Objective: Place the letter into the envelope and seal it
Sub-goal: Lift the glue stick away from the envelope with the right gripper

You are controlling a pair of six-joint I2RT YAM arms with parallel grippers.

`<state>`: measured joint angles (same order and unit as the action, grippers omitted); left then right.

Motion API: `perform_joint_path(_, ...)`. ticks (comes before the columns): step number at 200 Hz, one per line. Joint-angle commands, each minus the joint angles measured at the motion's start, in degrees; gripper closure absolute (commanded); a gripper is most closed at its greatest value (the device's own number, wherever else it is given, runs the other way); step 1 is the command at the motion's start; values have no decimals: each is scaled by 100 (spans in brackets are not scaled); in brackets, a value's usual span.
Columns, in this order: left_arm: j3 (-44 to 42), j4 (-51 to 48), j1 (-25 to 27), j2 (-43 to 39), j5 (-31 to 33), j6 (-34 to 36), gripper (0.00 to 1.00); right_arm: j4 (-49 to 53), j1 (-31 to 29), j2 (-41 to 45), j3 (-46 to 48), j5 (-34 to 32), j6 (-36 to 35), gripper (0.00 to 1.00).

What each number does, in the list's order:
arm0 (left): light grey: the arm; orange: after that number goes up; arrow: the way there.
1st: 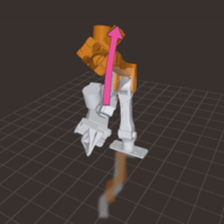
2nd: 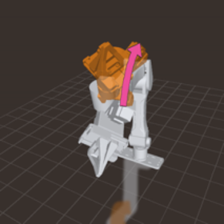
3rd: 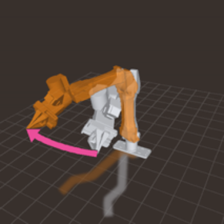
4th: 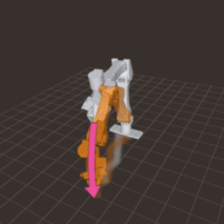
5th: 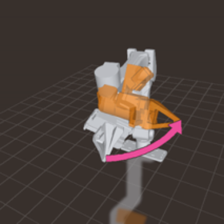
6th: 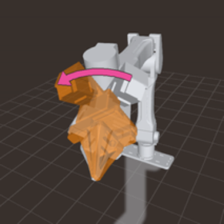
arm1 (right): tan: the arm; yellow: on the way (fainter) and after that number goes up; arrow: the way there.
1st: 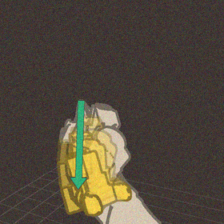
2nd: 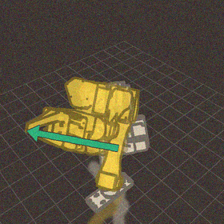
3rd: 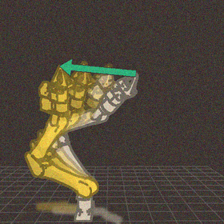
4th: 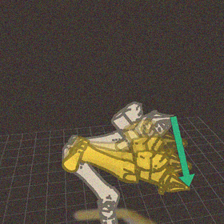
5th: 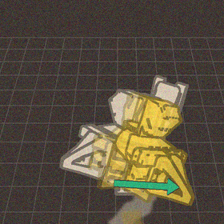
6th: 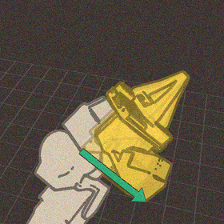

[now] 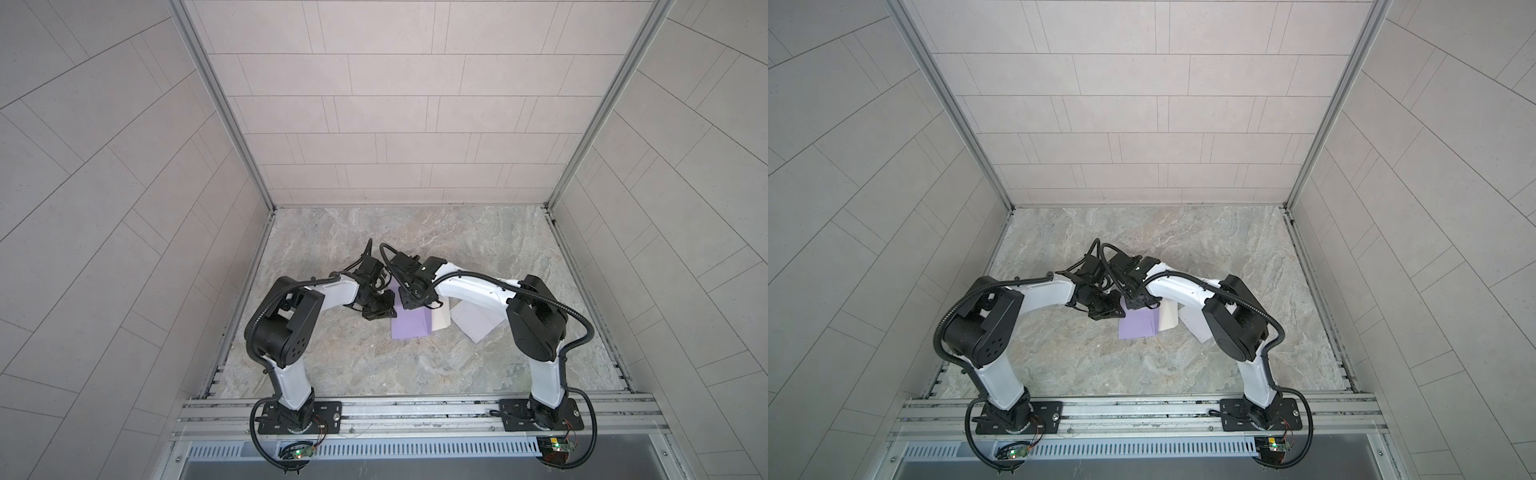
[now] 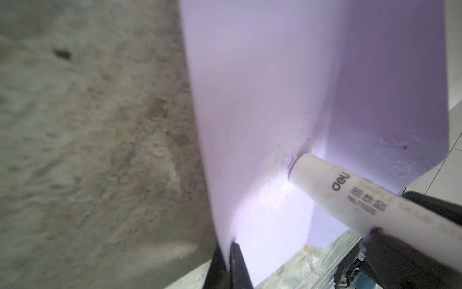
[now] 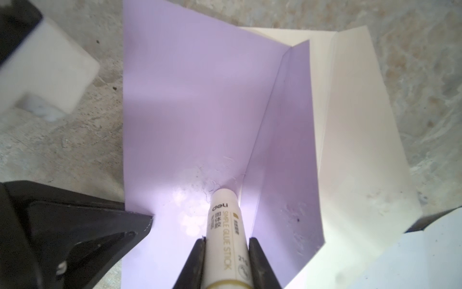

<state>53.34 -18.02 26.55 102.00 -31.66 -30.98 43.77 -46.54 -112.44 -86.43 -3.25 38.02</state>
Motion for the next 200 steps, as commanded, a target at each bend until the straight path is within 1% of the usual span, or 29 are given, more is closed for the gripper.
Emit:
perform_joint_path(1, -184, -785, -40, -23, 630, 154, 100, -214, 59, 284, 390, 41, -64, 100)
perform_joint_path(7, -175, -784, -36, -26, 626, 154, 100, -446, 54, 462, 503, 179, -101, 100)
perform_joint_path(24, -160, -735, -43, -27, 601, 115, 100, -1083, 56, 1096, 894, 310, -84, 100)
perform_joint_path(44, -156, -671, -40, -21, 587, 60, 100, -1782, 118, 2078, 1466, 183, -29, 100)
perform_joint_path(59, -139, -646, -39, 3, 597, 20, 100, -2016, 253, 2746, 1892, -203, 55, 100)
perform_joint_path(68, -123, -626, -41, 13, 586, 7, 100, -1982, 383, 3055, 2123, -461, 137, 100)
perform_joint_path(80, -112, -599, -40, 17, 566, -13, 100, -1849, 622, 3382, 2453, -880, 342, 100)
perform_joint_path(93, -102, -567, -36, 31, 547, -30, 100, -1813, 970, 3646, 2903, -1087, 552, 100)
perform_joint_path(109, -88, -545, -35, 55, 525, -39, 100, -2085, 1506, 3789, 3507, -799, 622, 100)
perform_joint_path(123, -61, -546, -16, 83, 529, -48, 100, -2576, 1892, 3831, 3988, -197, 531, 100)
perform_joint_path(129, -53, -545, -6, 91, 521, -42, 100, -2777, 1970, 3844, 4160, -55, 491, 100)
perform_joint_path(142, -43, -545, 8, 90, 523, -35, 100, -3225, 1990, 3933, 4485, 97, 334, 100)
perform_joint_path(165, -35, -545, 28, 83, 512, -31, 100, -3869, 1996, 4182, 4969, 235, 335, 100)
perform_joint_path(200, -17, -545, 42, 133, 475, -22, 100, -4388, 1984, 4415, 5371, 352, 378, 100)
